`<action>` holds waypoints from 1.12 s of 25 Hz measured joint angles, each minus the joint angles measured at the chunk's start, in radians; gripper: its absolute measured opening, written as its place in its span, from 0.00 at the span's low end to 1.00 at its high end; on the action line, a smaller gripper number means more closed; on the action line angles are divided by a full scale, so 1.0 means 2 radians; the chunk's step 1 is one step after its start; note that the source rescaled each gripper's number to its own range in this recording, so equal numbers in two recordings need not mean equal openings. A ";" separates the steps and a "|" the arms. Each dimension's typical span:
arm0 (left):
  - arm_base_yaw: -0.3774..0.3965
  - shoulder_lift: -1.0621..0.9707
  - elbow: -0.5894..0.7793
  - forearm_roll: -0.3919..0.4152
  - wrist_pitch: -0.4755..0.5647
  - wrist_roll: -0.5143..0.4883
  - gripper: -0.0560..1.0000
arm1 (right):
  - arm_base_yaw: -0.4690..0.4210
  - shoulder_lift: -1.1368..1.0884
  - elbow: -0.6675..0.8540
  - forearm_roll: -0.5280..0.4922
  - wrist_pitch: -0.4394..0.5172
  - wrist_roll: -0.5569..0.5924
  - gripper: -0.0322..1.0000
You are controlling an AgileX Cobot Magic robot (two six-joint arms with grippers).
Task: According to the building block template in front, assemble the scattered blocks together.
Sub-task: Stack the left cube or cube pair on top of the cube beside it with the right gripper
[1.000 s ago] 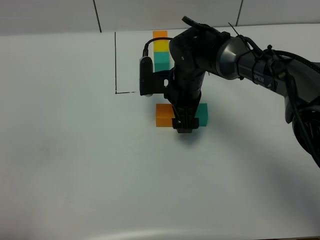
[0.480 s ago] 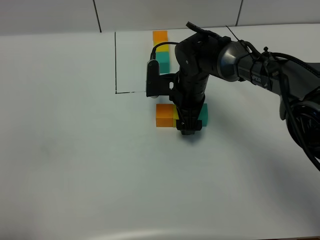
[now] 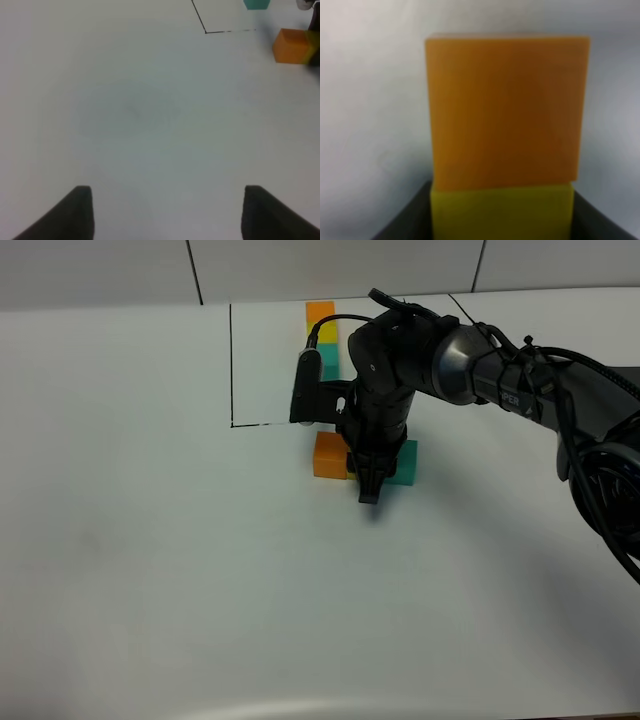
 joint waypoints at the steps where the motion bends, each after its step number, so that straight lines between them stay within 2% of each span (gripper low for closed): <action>1: 0.000 0.000 0.000 0.000 0.000 0.000 0.38 | 0.000 -0.002 0.000 0.000 0.000 0.008 0.05; 4: 0.000 0.000 0.000 0.000 0.000 0.000 0.38 | 0.000 -0.019 0.000 0.004 0.001 0.053 0.05; 8: 0.000 0.000 0.000 0.000 0.000 0.000 0.38 | 0.000 -0.048 0.000 0.042 0.004 0.168 0.05; 10: 0.000 0.000 0.000 0.000 0.000 0.000 0.38 | 0.000 -0.054 0.000 0.058 0.012 0.242 0.05; 16: 0.000 0.000 0.000 0.000 0.000 0.000 0.38 | 0.001 -0.057 0.000 0.064 0.056 0.550 0.05; 18: 0.000 0.000 0.000 0.000 0.000 0.000 0.38 | 0.001 -0.057 0.000 0.071 0.050 0.615 0.05; 21: 0.000 0.000 0.000 0.000 0.000 0.000 0.38 | 0.003 -0.057 0.000 0.075 0.027 0.654 0.05; 28: 0.000 0.000 0.000 0.000 0.000 0.000 0.38 | 0.014 -0.034 0.000 0.064 0.024 0.663 0.05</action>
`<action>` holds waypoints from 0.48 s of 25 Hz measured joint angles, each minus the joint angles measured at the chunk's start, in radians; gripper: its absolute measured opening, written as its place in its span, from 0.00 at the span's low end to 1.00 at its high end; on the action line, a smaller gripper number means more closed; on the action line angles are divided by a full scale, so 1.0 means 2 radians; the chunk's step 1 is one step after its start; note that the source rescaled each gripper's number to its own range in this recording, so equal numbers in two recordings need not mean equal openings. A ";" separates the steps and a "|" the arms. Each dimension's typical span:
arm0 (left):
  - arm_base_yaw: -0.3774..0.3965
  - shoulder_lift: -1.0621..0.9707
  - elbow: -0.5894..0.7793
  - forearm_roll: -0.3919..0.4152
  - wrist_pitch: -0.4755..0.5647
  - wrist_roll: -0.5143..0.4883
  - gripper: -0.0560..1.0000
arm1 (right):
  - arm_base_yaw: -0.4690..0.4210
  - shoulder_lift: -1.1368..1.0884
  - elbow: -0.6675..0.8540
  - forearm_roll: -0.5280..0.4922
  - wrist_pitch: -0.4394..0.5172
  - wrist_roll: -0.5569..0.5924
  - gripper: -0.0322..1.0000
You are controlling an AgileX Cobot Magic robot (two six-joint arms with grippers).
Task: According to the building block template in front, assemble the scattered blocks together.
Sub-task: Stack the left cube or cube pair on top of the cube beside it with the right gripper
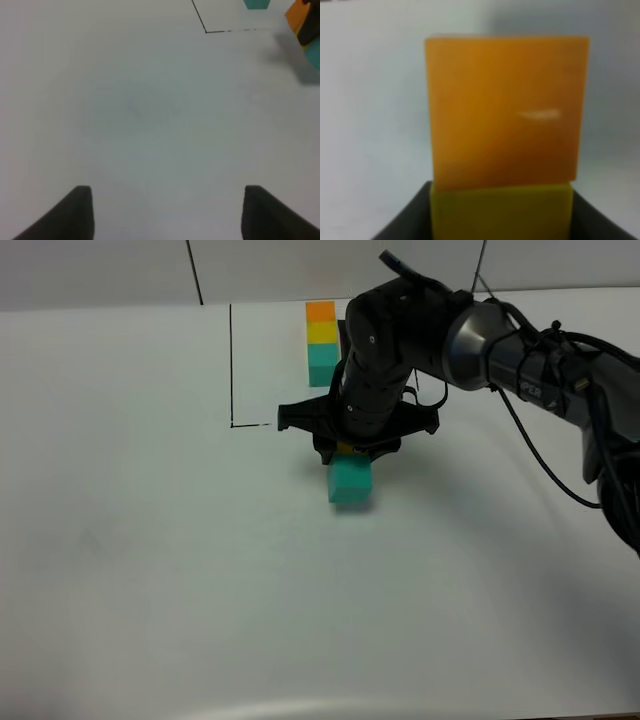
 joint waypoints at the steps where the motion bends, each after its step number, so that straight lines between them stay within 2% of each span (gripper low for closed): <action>1: 0.000 0.000 0.000 0.000 0.000 0.000 0.38 | 0.002 0.006 0.000 -0.001 0.001 0.000 0.05; 12: 0.000 0.000 0.000 0.000 0.000 0.000 0.38 | 0.007 0.022 0.000 -0.026 0.003 0.006 0.05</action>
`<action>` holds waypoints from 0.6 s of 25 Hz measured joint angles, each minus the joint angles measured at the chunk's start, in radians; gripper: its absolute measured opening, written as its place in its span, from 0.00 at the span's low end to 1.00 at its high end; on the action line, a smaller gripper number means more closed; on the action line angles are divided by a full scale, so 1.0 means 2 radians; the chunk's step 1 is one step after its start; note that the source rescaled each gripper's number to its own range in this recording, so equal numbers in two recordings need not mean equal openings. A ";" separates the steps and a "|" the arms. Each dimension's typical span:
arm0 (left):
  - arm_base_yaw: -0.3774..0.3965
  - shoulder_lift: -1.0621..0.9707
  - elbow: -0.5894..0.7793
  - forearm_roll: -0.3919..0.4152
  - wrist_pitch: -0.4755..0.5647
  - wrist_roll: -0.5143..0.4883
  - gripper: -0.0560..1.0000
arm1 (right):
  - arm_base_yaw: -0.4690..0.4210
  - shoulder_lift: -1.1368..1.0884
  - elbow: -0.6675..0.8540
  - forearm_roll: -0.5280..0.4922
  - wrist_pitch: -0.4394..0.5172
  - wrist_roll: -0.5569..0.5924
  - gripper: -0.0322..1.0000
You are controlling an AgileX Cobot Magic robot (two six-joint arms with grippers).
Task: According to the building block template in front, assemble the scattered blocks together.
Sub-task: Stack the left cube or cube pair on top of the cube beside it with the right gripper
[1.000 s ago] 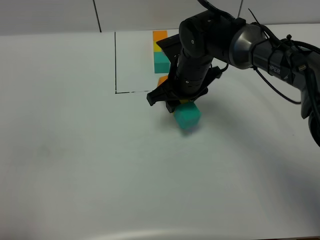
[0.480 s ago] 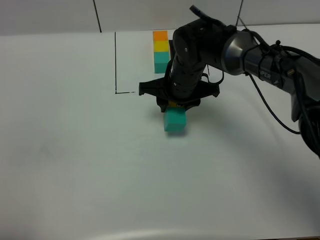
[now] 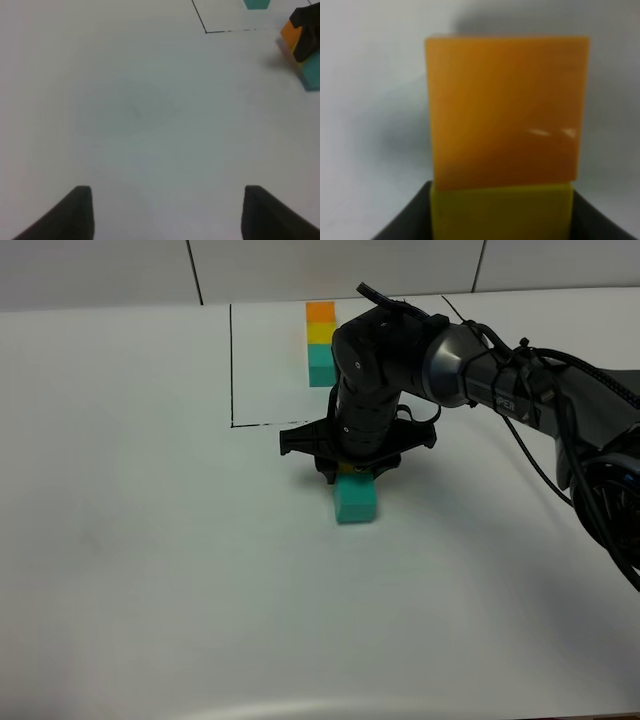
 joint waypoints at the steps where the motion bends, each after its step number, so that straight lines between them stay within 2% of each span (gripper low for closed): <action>1: 0.000 0.000 0.000 0.000 0.000 0.000 0.38 | 0.000 0.003 0.000 0.000 0.002 0.001 0.05; 15: 0.000 0.000 0.000 0.000 0.000 0.000 0.38 | 0.000 0.013 0.000 -0.001 0.007 0.008 0.04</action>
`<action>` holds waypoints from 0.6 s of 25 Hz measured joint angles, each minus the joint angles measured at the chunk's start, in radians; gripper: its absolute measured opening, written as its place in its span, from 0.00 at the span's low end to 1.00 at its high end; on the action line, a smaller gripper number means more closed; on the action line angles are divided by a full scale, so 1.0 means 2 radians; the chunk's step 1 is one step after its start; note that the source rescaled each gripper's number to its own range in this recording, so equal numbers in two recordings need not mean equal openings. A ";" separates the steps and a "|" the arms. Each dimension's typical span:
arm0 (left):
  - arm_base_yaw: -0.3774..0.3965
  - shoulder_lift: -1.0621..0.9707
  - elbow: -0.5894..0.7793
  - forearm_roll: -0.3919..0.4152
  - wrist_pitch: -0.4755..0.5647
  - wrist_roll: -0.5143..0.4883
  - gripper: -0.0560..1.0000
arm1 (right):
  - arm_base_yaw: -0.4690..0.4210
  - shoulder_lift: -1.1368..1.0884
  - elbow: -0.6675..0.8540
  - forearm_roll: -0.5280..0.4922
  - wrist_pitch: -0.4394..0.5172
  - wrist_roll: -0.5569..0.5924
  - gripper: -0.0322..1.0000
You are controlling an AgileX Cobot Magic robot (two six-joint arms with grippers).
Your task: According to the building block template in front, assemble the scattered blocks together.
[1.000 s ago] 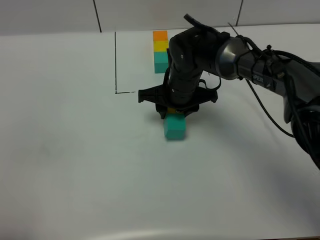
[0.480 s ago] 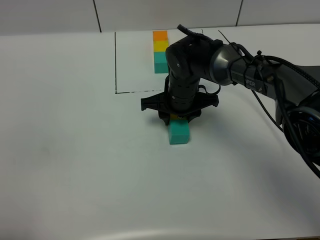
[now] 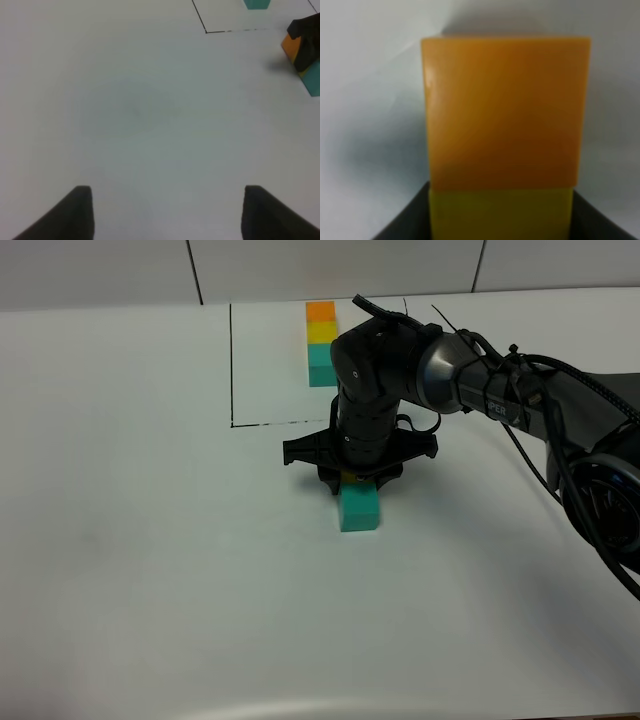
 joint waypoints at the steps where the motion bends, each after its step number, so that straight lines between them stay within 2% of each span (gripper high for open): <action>1: 0.000 0.000 0.000 0.000 0.000 0.000 0.38 | 0.000 0.000 0.000 0.000 0.000 0.000 0.04; 3: 0.000 0.000 0.000 0.000 0.000 0.000 0.38 | 0.000 0.000 0.000 0.000 0.000 0.001 0.08; 5: 0.000 0.000 0.000 0.000 0.000 0.000 0.38 | 0.000 0.000 0.000 0.000 -0.001 0.001 0.22; 9: 0.000 0.000 0.000 0.000 0.000 0.000 0.38 | 0.000 0.000 0.000 0.000 -0.001 -0.009 0.74; 10: 0.000 0.000 0.000 0.000 0.000 0.000 0.38 | 0.000 -0.001 0.000 0.000 0.000 -0.017 0.85; 11: 0.000 0.000 0.000 0.000 0.000 0.000 0.38 | 0.000 -0.004 0.000 0.000 0.002 -0.026 0.92; 13: 0.000 0.000 0.000 0.000 0.000 0.000 0.38 | 0.000 -0.013 0.000 0.000 0.005 -0.043 0.98; 15: 0.000 0.000 0.000 0.000 0.000 0.000 0.38 | -0.001 -0.029 0.000 0.000 0.009 -0.062 1.00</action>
